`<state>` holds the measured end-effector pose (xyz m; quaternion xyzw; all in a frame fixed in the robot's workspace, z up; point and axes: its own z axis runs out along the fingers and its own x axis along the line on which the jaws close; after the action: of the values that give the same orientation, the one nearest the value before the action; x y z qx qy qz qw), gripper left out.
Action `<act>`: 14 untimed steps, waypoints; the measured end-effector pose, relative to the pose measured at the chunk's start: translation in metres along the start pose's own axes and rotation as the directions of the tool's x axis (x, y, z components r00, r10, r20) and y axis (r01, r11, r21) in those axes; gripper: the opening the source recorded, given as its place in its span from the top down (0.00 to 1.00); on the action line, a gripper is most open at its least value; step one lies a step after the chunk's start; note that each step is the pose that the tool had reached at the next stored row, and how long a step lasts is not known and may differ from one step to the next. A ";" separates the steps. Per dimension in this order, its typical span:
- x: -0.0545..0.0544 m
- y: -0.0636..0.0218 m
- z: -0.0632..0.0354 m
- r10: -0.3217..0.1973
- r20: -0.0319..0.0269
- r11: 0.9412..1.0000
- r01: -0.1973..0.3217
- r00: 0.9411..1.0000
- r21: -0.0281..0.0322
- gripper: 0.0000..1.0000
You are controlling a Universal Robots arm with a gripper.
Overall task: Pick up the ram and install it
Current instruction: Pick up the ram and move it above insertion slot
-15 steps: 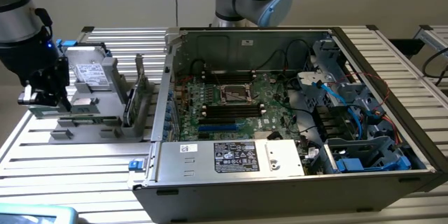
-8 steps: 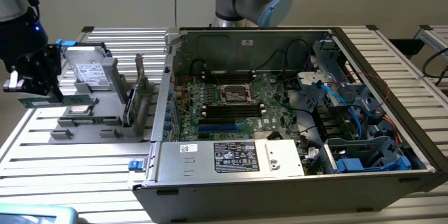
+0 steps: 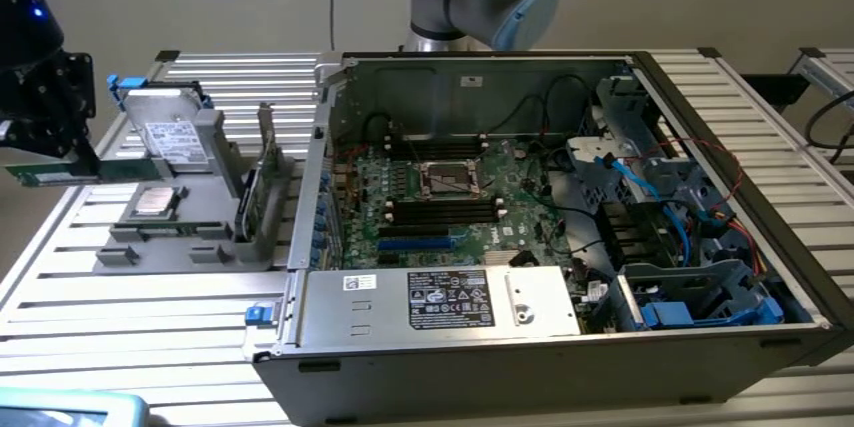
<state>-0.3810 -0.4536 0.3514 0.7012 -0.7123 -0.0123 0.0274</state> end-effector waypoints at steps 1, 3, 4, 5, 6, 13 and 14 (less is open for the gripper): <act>0.003 -0.0005 -0.0046 0.000 0.000 1.000 0.000 1.000 -0.001 0.86; 0.009 -0.0026 -0.0141 0.000 0.000 1.000 0.000 1.000 -0.002 0.86; 0.012 -0.0038 -0.0186 0.000 0.000 1.000 0.000 1.000 -0.003 0.86; 0.015 -0.0048 -0.0231 0.000 0.000 1.000 0.000 1.000 -0.003 0.86; 0.018 -0.0058 -0.0275 0.000 0.000 1.000 0.000 1.000 -0.004 0.86; 0.037 -0.0229 -0.0590 0.000 0.003 1.000 0.000 1.000 -0.007 0.86; 0.038 -0.0269 -0.0623 0.000 0.005 1.000 0.001 1.000 -0.007 0.86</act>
<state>-0.3512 -0.4908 0.4129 0.7012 -0.7122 -0.0166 0.0281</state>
